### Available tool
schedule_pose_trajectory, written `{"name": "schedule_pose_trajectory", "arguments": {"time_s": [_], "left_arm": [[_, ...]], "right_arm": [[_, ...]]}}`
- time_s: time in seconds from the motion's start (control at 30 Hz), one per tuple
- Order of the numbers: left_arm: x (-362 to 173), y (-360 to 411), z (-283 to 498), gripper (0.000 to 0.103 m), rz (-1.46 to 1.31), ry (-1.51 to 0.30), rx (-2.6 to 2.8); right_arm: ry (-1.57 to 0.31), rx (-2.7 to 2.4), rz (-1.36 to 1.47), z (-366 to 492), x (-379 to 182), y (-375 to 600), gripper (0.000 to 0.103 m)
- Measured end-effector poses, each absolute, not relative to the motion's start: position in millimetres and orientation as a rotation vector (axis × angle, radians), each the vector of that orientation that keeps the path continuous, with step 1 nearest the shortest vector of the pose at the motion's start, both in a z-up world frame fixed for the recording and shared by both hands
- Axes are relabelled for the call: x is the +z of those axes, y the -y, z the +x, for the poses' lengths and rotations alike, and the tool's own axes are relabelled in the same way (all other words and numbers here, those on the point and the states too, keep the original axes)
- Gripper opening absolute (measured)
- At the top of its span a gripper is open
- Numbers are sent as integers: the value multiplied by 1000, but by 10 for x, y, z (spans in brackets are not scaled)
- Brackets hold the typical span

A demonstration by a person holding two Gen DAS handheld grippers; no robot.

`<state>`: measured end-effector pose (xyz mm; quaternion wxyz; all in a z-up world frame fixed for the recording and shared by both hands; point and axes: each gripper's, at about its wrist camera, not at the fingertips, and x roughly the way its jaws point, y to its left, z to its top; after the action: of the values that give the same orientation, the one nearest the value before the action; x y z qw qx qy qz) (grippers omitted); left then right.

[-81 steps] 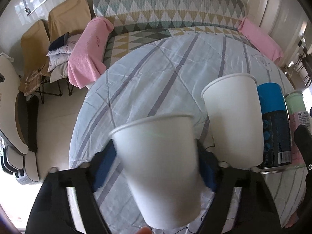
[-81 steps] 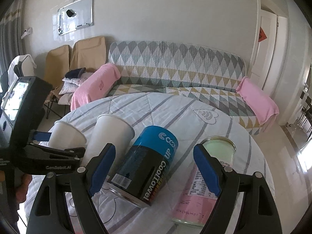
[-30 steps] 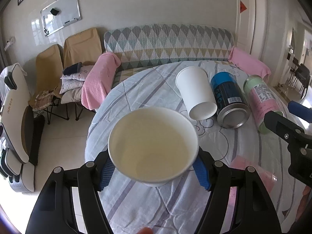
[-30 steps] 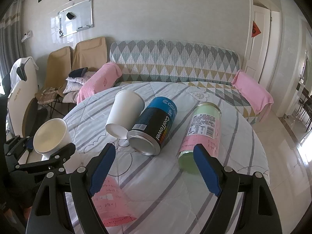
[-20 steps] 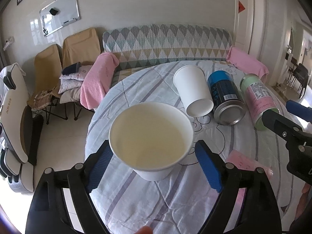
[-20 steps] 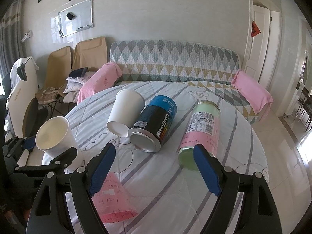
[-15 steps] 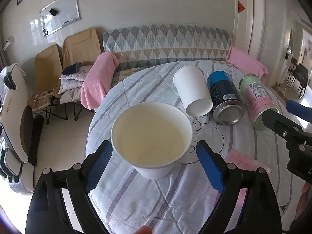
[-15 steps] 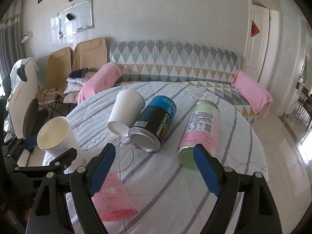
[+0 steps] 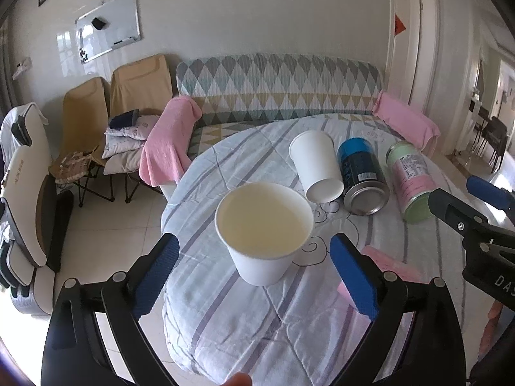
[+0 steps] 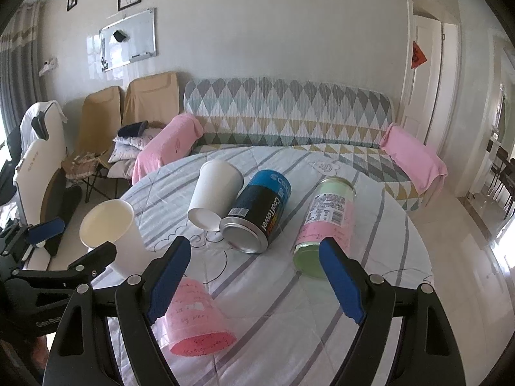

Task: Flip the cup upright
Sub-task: 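Lower the white cup onto the table and open the left gripper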

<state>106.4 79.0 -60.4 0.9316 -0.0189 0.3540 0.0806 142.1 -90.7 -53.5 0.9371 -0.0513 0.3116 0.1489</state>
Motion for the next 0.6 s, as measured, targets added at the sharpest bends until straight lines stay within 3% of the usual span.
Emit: {"name": "schedule_pose_trajectory", "arguments": {"time_s": [0.6], "left_arm": [[-181,-506,628,102,-70,-697,126]], "right_arm": [[-568,278,-50,1057,-298,1245,83]]}}
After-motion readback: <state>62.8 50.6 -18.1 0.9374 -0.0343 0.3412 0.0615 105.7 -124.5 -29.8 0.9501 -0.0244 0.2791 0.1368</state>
